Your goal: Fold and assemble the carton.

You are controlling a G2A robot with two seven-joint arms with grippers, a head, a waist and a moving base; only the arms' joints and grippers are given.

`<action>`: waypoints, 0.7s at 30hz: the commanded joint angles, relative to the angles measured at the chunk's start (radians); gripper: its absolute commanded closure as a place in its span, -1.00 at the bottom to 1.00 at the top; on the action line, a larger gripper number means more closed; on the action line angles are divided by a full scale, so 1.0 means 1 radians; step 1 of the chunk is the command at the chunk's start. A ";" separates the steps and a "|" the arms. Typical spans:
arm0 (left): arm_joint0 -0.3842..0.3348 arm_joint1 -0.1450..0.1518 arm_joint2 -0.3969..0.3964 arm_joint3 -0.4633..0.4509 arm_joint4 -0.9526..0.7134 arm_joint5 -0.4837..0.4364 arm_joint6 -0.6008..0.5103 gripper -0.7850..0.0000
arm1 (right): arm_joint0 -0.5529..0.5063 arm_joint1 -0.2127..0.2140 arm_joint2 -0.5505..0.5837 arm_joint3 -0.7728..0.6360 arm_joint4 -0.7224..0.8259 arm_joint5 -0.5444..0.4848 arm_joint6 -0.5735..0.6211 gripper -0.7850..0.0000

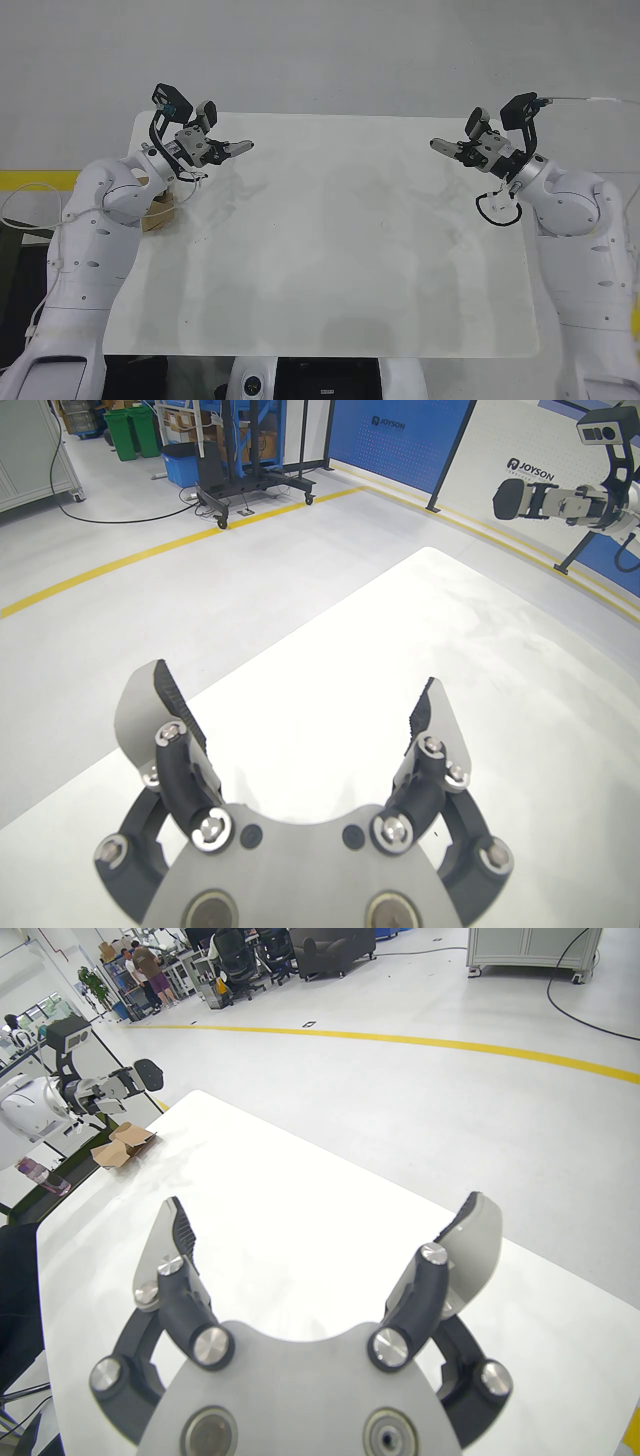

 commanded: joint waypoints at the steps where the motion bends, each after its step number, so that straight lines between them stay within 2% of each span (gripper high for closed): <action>1: 0.000 0.000 0.000 0.000 0.000 0.000 0.000 -1.00 | 0.000 0.000 0.000 0.000 0.000 0.000 0.000 -1.00; 9: 0.000 0.000 0.000 0.000 0.000 0.000 0.000 -1.00 | 0.000 0.000 0.000 0.000 0.000 0.000 0.000 -1.00; 11: 0.013 -0.001 -0.001 0.000 -0.022 0.026 -0.001 -1.00 | 0.000 0.000 0.000 0.000 0.000 0.000 0.000 -1.00; 14: 0.024 -0.004 -0.014 0.019 -0.188 0.078 -0.056 -1.00 | 0.000 0.000 0.000 0.000 0.000 0.000 0.000 -1.00; 21: 0.016 0.010 -0.087 0.019 -0.398 0.200 -0.241 -1.00 | 0.000 0.000 0.000 0.000 0.000 0.000 0.000 -1.00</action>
